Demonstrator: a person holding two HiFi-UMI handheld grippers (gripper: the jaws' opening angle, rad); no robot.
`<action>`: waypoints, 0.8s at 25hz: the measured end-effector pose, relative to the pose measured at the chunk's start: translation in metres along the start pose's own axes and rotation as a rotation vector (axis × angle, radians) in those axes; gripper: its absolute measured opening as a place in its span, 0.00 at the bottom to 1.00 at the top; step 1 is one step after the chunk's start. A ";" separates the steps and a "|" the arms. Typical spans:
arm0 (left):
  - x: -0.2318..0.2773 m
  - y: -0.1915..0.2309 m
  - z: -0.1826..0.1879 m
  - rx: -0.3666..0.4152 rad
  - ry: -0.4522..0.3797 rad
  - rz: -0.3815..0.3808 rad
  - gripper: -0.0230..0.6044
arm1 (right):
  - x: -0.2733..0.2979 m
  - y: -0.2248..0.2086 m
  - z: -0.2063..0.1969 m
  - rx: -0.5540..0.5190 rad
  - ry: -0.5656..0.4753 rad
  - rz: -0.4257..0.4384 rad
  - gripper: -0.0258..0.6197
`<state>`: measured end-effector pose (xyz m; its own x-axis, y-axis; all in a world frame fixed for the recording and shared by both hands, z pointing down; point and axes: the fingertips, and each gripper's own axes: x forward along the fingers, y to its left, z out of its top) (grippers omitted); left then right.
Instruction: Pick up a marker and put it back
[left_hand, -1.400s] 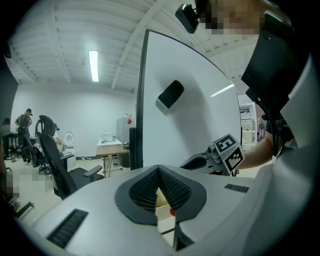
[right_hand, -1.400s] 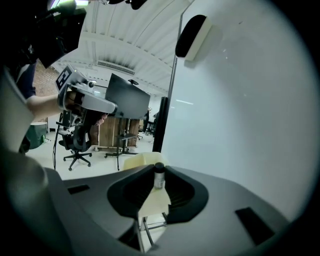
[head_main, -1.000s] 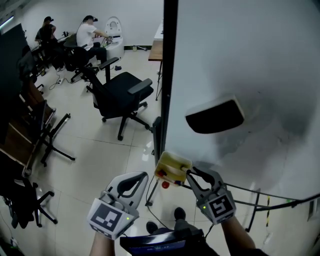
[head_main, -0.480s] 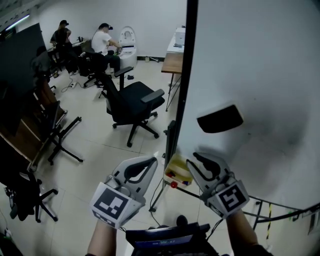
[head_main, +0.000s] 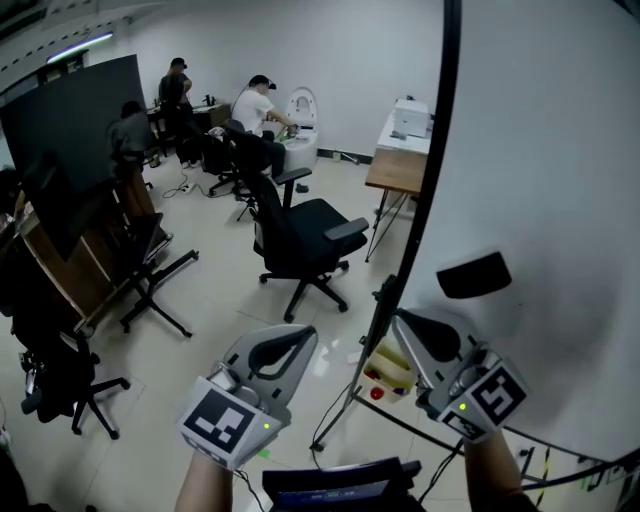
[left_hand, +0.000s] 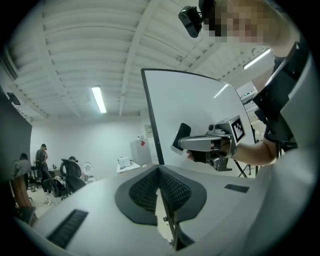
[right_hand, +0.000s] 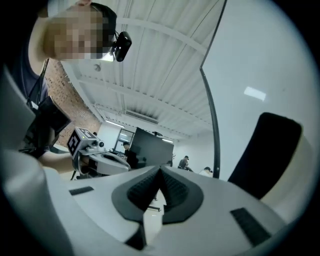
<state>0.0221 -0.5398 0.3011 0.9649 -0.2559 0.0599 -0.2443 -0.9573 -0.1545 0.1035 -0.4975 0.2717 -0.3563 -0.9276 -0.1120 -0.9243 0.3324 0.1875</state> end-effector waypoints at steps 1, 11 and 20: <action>-0.007 0.001 -0.001 -0.008 0.001 0.009 0.03 | 0.002 0.007 -0.002 -0.007 0.013 0.009 0.05; -0.068 0.006 -0.011 -0.032 -0.001 0.072 0.03 | 0.017 0.062 0.000 -0.009 0.034 0.076 0.05; -0.102 -0.002 -0.025 -0.100 0.008 0.149 0.03 | 0.017 0.099 -0.001 -0.019 0.055 0.181 0.05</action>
<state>-0.0784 -0.5149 0.3201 0.9166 -0.3964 0.0518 -0.3931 -0.9173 -0.0636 0.0066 -0.4801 0.2890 -0.5080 -0.8611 -0.0214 -0.8429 0.4918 0.2183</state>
